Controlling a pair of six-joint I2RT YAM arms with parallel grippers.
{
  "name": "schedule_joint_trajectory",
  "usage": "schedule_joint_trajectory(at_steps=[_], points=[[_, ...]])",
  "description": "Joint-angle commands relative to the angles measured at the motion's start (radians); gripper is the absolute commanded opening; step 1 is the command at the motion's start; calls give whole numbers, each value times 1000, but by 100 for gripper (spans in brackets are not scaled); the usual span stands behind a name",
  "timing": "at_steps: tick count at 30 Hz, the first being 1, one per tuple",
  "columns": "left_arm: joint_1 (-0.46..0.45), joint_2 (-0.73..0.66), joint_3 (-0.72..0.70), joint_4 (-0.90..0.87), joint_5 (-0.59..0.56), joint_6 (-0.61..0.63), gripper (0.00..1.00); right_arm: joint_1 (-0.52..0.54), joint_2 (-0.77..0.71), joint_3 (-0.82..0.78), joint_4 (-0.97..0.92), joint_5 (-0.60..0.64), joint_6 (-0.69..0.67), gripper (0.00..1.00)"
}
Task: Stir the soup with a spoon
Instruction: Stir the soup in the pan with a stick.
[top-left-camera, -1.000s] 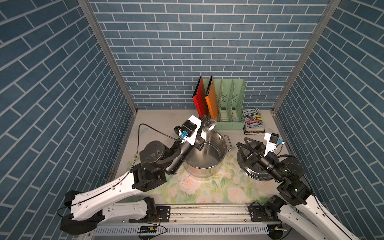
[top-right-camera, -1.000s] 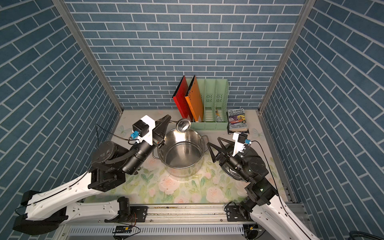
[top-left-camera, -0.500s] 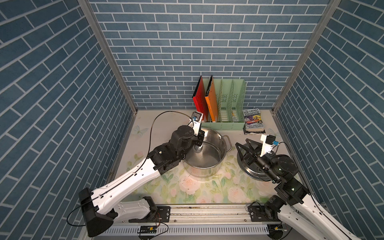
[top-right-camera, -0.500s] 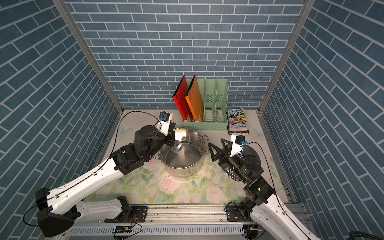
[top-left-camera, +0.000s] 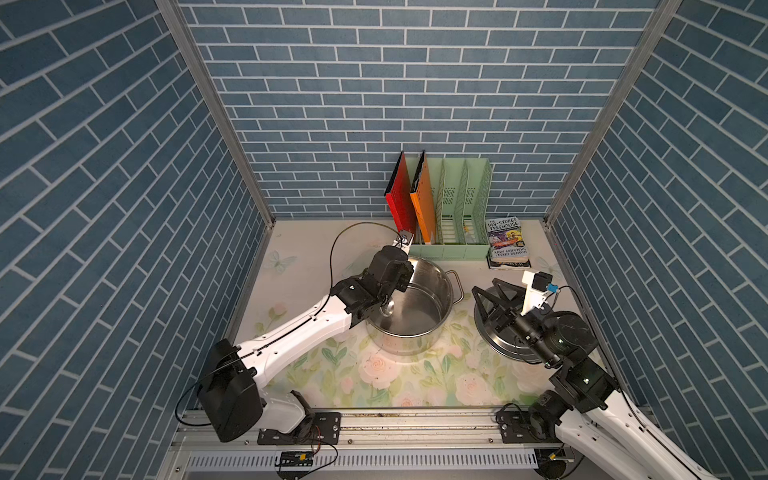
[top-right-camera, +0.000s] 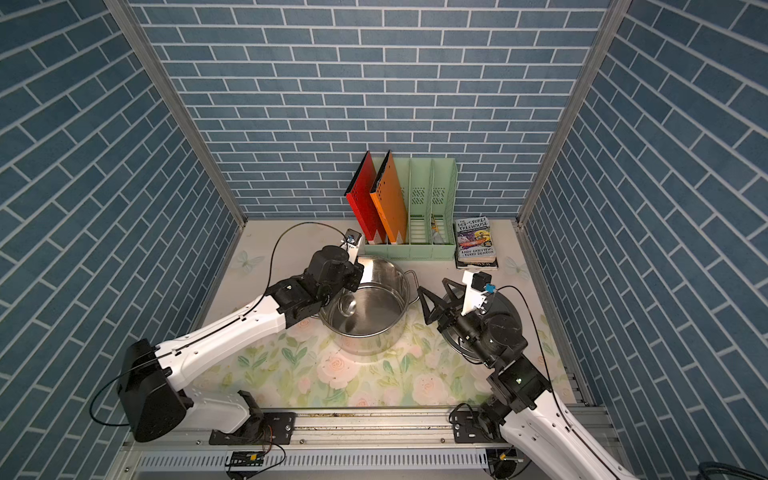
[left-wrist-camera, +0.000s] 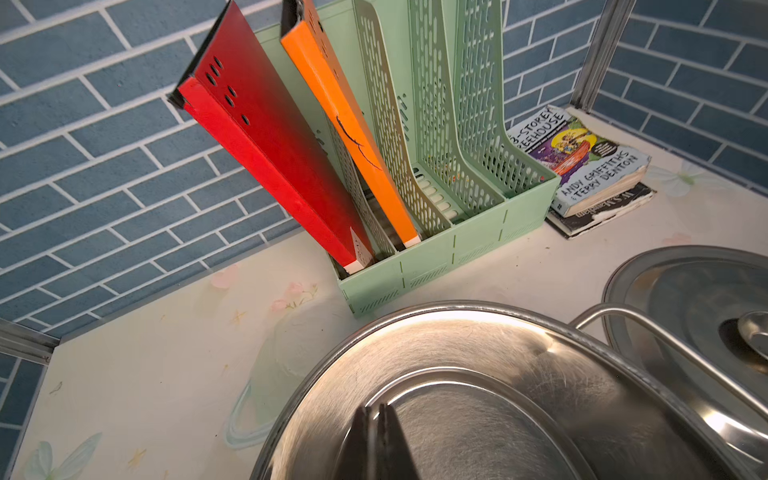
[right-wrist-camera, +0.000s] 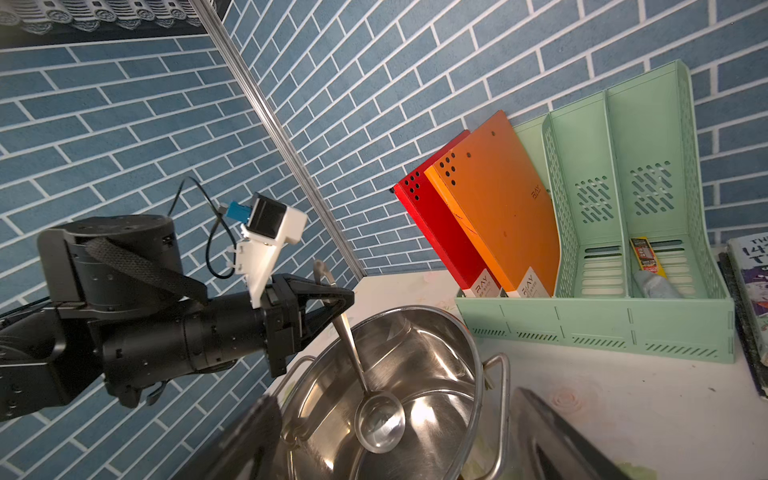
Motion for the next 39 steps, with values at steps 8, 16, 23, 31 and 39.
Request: schedule_joint_trajectory(at_steps=[8, 16, 23, 31, 39], points=[[2, 128, 124, 107, 124, 40, 0, 3, -64, -1, -24, 34, -19, 90], [-43, 176, 171, 154, 237, 83, 0, 2, -98, -4, -52, 52, -16, 89], [-112, 155, 167, 149, 261, 105, 0, 3, -112, -12, -57, 58, -17, 89], [-181, 58, 72, 138, 221, 97, 0, 3, -95, -15, -37, 54, -17, 89], [-213, -105, -57, 77, 163, 50, 0, 2, -58, -16, -7, 39, -14, 89]])
